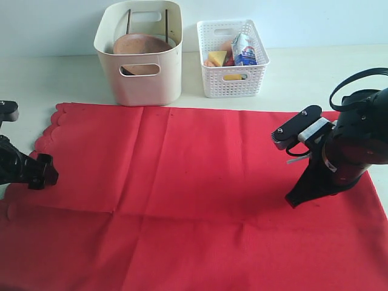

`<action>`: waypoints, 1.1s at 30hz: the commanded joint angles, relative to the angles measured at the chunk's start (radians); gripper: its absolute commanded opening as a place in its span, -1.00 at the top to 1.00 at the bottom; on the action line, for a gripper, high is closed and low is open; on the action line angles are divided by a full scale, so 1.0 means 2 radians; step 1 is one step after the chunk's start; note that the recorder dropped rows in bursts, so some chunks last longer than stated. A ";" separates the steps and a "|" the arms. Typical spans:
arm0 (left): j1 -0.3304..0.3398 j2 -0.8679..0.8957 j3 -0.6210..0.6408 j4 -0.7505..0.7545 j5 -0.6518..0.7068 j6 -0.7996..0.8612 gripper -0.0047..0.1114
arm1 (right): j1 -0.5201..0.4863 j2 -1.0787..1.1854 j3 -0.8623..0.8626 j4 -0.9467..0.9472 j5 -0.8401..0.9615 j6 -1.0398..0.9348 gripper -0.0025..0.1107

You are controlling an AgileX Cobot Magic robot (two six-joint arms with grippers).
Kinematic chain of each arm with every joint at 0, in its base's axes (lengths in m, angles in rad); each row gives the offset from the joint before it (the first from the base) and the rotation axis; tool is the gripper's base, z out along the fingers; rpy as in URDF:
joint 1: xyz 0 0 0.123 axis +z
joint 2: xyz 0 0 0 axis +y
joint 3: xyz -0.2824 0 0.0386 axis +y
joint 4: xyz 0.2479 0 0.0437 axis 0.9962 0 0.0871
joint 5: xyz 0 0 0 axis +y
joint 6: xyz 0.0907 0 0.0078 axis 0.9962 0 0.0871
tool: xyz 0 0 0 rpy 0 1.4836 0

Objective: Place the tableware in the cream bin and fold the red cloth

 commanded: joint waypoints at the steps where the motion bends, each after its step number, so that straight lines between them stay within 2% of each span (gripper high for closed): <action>1: -0.003 0.023 -0.002 -0.040 0.002 0.033 -0.82 | -0.004 0.011 0.013 0.014 0.008 0.005 0.96; 11: -0.009 0.078 -0.002 -0.200 0.040 0.207 -0.81 | -0.004 0.011 0.013 0.014 0.006 0.007 0.96; 13: -0.009 0.081 -0.002 -0.244 0.056 0.256 -0.73 | -0.004 0.011 0.013 0.014 0.005 0.007 0.96; 14: -0.009 0.081 -0.002 -0.263 0.062 0.282 -0.66 | -0.004 0.011 0.013 0.014 0.003 0.007 0.96; 16: -0.009 0.081 -0.002 -0.309 0.081 0.330 -0.40 | -0.004 0.011 0.013 0.014 0.002 0.007 0.96; 19: -0.009 0.081 -0.002 -0.358 0.090 0.369 0.16 | -0.004 0.011 0.013 0.014 0.001 0.007 0.96; 23: -0.009 0.081 -0.002 -0.360 0.090 0.369 0.86 | -0.004 0.011 0.013 0.014 0.001 0.007 0.96; 24: -0.009 0.081 -0.002 -0.360 0.093 0.369 0.91 | -0.004 0.011 0.013 0.014 0.001 0.007 0.96; 29: -0.008 0.060 -0.002 -0.351 0.115 0.369 0.91 | -0.004 0.011 0.013 0.016 -0.003 0.007 0.96; 32: -0.007 0.022 -0.002 -0.351 0.125 0.369 0.91 | -0.004 0.011 0.013 0.035 -0.022 0.006 0.96; 33: -0.007 -0.017 -0.004 -0.351 0.140 0.365 0.91 | -0.003 0.011 0.013 0.044 -0.032 0.000 0.96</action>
